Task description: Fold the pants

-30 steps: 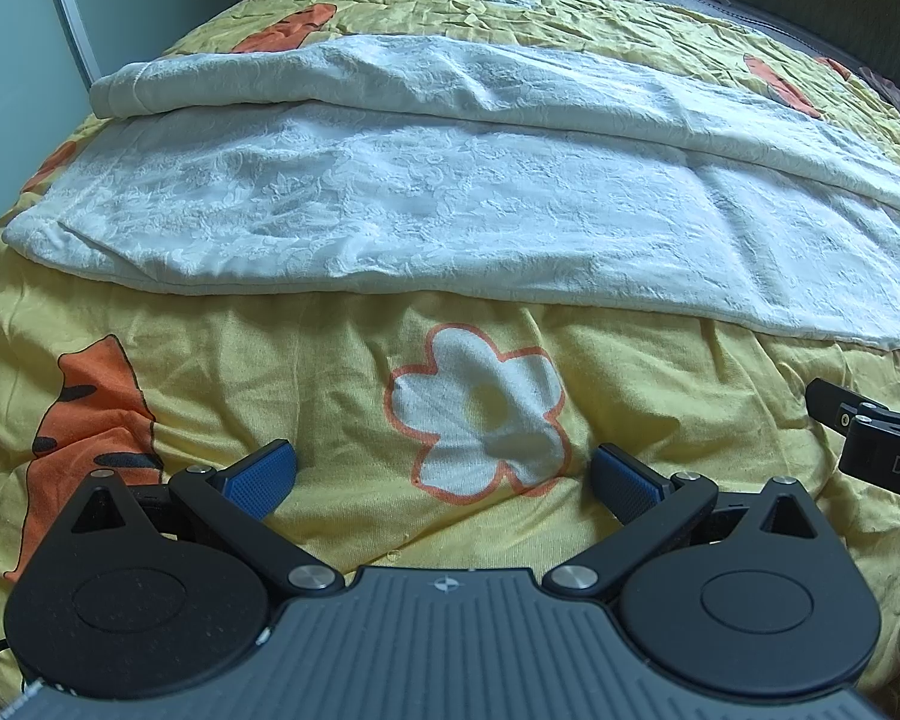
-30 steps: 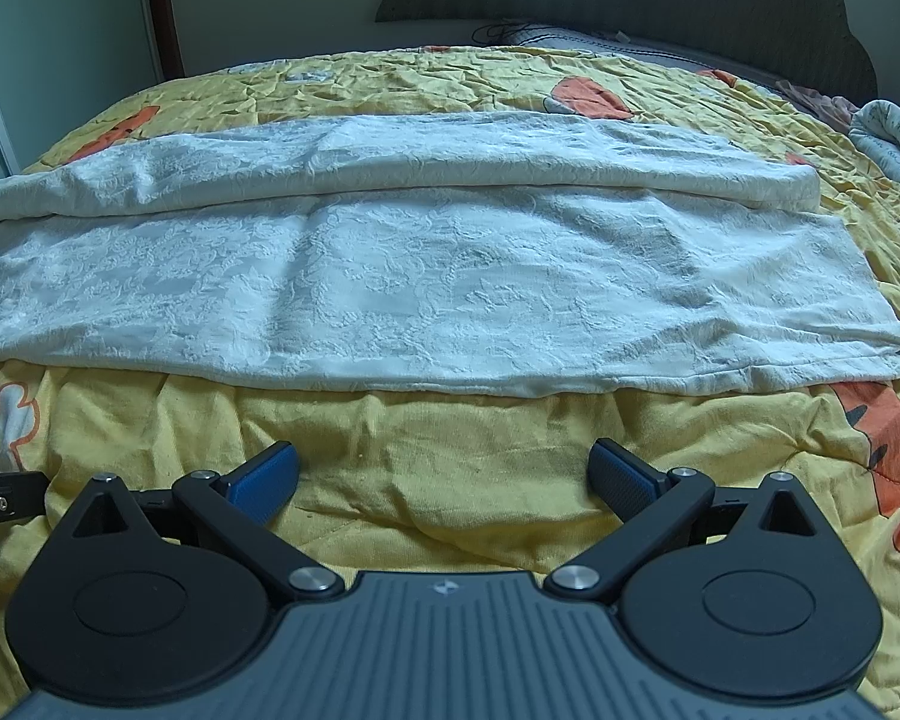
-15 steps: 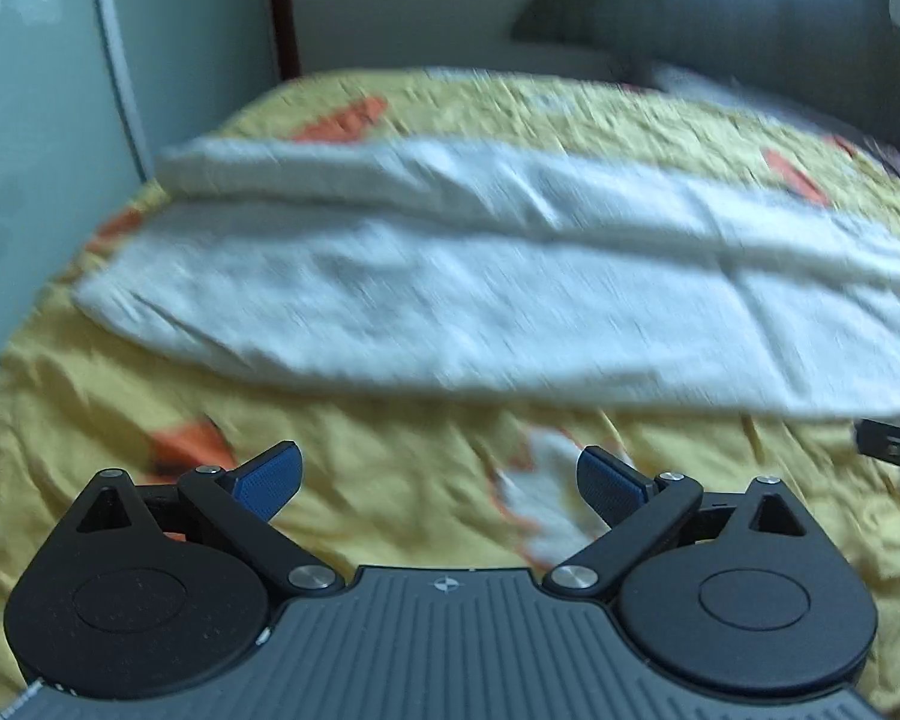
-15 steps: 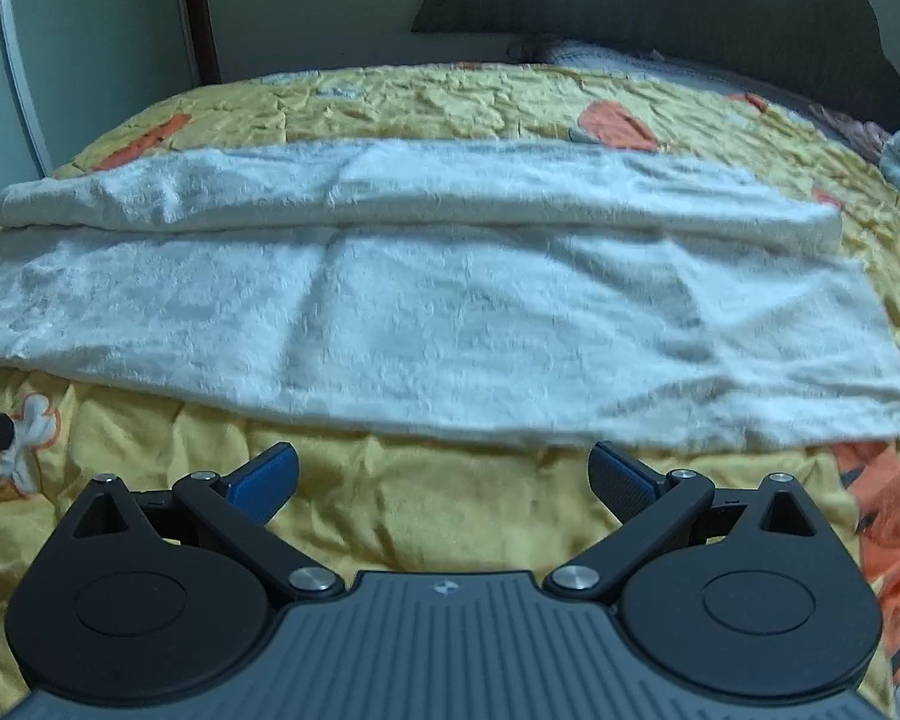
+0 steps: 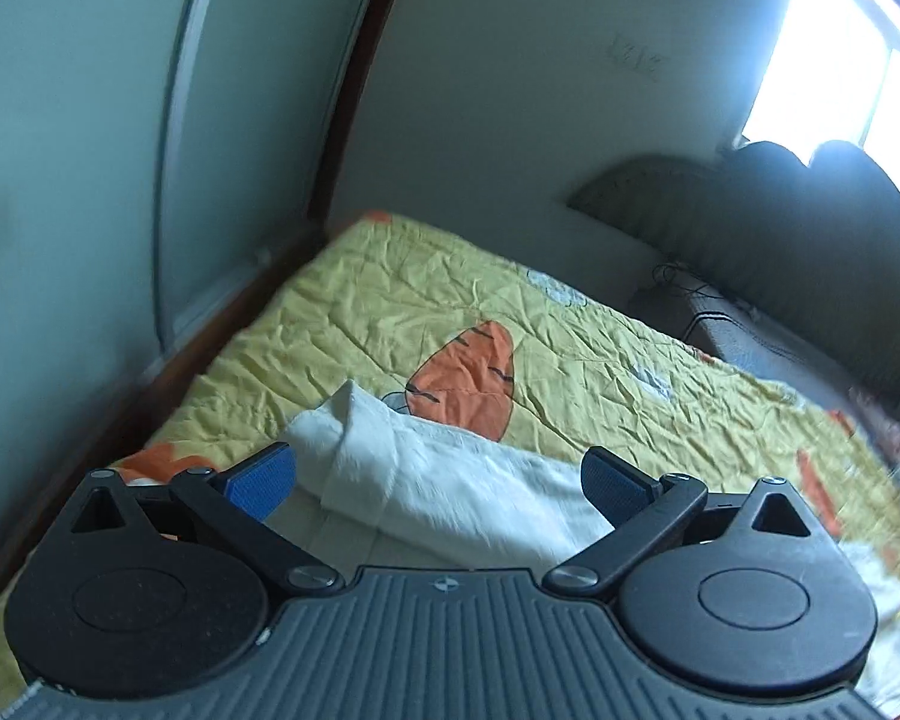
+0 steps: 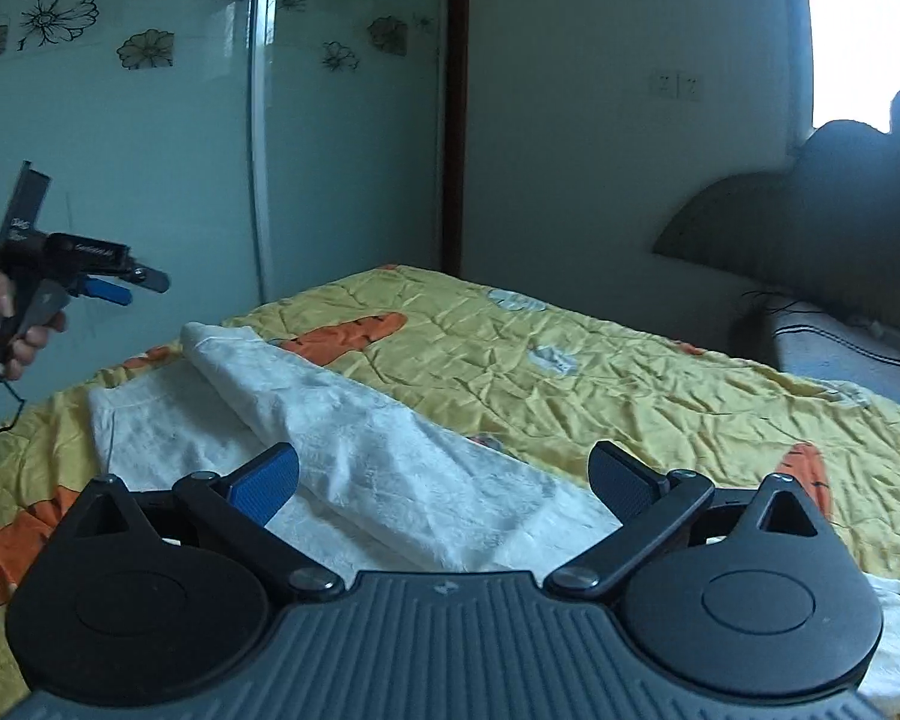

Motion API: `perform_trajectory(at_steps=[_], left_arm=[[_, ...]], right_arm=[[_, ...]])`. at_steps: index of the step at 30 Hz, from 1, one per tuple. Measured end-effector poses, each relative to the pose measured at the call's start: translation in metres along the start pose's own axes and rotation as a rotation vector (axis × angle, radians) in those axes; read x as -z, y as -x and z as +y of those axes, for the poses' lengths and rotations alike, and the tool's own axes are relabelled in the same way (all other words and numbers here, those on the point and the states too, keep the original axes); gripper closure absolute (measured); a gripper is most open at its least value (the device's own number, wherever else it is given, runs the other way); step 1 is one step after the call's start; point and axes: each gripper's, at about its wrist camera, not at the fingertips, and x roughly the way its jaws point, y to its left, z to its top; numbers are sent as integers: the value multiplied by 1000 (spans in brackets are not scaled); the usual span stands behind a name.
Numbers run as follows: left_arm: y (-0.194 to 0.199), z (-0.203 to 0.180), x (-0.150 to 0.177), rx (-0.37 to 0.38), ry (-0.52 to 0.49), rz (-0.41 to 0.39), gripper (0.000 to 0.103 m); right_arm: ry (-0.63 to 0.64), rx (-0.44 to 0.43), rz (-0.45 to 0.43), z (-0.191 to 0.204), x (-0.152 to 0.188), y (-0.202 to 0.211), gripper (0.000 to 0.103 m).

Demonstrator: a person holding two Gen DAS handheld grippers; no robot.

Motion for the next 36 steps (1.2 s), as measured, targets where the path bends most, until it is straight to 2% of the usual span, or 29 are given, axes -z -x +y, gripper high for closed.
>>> perform_trajectory(at_steps=[3,7,9,16,18,19,20,23,26,31,36], left_arm=[[-49,24,-22,28,59,92,2],[-97,41,-32,2,47,179,2],[-117,46,-34,13,28,246,7],[-157,45,-31,31,-35,329,10],[-165,45,-29,17,-53,340,19],[-167,43,-27,5,-68,336,22],[-168,41,-27,-9,-90,324,31],[-167,42,-30,-56,-127,279,65],[-158,43,-30,-37,-180,233,81],[-120,28,-27,22,-311,95,94],[-73,10,-19,148,-408,-61,97]], right_arm=[[10,-12,32,-2,-9,-28,0],[19,-42,60,-12,-2,-58,0],[18,-47,76,-18,-1,-72,0],[-1,-50,123,-37,3,-111,0],[3,-50,130,-39,4,-118,0],[8,-50,133,-40,4,-121,0],[14,-52,136,-39,5,-124,0],[31,-60,153,-39,7,-135,0],[45,-76,173,-41,9,-147,0],[57,-111,211,-56,5,-167,0],[67,-184,247,-70,-2,-183,0]])
